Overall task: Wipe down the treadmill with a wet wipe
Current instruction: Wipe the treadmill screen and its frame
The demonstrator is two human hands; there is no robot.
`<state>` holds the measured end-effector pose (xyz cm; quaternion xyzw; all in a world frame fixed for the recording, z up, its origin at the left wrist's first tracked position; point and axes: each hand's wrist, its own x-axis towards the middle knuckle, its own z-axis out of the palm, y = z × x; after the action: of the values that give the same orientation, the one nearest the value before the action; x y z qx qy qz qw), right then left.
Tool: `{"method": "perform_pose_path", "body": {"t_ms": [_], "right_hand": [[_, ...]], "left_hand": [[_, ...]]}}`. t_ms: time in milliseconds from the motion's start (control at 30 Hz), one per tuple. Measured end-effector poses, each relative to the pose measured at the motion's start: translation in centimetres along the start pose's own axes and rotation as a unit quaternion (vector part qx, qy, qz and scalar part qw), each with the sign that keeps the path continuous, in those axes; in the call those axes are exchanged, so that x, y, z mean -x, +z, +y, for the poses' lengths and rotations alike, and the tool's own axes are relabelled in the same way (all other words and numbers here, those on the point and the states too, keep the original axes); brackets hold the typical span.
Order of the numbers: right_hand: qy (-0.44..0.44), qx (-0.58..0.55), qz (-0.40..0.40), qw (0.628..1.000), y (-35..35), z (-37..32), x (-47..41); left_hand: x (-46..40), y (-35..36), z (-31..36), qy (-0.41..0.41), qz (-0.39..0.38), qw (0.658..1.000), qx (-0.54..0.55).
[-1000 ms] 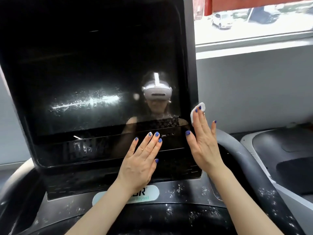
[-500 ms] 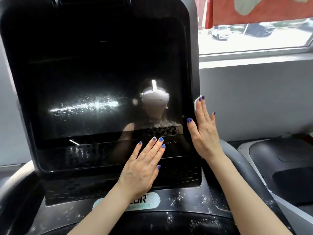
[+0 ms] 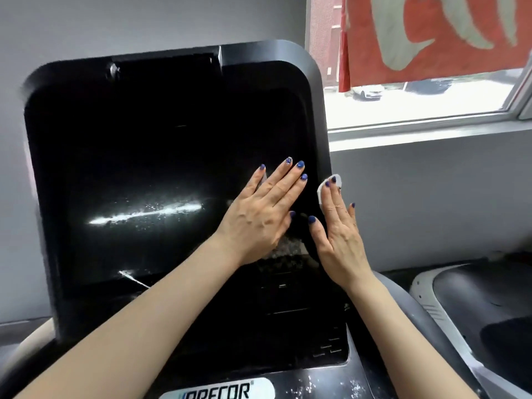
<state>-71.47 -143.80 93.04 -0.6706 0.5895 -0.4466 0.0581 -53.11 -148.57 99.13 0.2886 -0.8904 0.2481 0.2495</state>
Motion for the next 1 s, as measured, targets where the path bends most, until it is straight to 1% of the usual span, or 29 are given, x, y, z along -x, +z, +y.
{"method": "perform_pose_path", "body": {"t_ms": [67,167,200,233,300,333,367,433,533,600,767,833,900,1000], "right_hand": [[-0.009,0.001,0.003,1.0,-0.3,-0.6,-1.2],[-0.097,0.098,0.013,0.99,-0.2,-0.5,-1.9],[-0.111,0.12,0.02,0.986,-0.1,-0.1,-2.1],[-0.096,0.117,0.021,0.988,-0.3,0.2,-2.4],[-0.025,0.058,0.011,0.998,-0.9,0.7,-3.2],[-0.005,0.034,0.004,0.999,-1.2,1.0,-3.5],[-0.004,0.023,0.002,1.0,-1.3,1.1,-3.7],[-0.032,0.023,0.001,0.999,-1.3,0.4,-3.8],[-0.102,0.093,0.009,0.99,-0.7,-0.6,-3.8],[-0.119,0.124,0.018,0.985,-0.5,-0.5,-4.2],[-0.011,0.013,-0.007,1.0,-1.8,-0.1,-7.7],[0.001,0.005,-0.003,1.0,-2.0,-0.5,-8.7],[-0.026,0.027,-0.008,0.999,-2.1,-1.3,-8.6],[-0.102,0.127,-0.005,0.987,-1.6,-1.3,-7.2]], "left_hand": [[-2.3,-0.3,-1.4,0.003,0.013,1.0,-0.019],[-5.0,-0.8,-3.7,-0.007,0.026,0.999,-0.04],[-5.8,-1.1,-4.4,-0.01,0.029,0.999,-0.045],[-6.5,-1.4,-5.0,-0.013,0.03,0.998,-0.048],[-7.7,-1.9,-6.1,-0.02,0.03,0.998,-0.052],[-8.2,-2.2,-6.5,-0.024,0.029,0.998,-0.053],[-8.7,-2.5,-6.9,-0.028,0.027,0.998,-0.053],[-9.7,-2.8,-7.8,-0.041,0.019,0.997,-0.057],[-10.7,-2.9,-8.7,-0.072,0.004,0.996,-0.058],[-11.1,-2.8,-9.2,-0.092,-0.013,0.994,-0.057],[-11.2,-2.4,-10.0,-0.115,-0.03,0.991,-0.053],[-11.2,-2.2,-10.2,-0.112,-0.022,0.992,-0.059],[-11.2,-2.0,-10.4,-0.115,-0.003,0.991,-0.062],[-11.4,-2.0,-11.0,-0.131,0.016,0.989,-0.061]]}}
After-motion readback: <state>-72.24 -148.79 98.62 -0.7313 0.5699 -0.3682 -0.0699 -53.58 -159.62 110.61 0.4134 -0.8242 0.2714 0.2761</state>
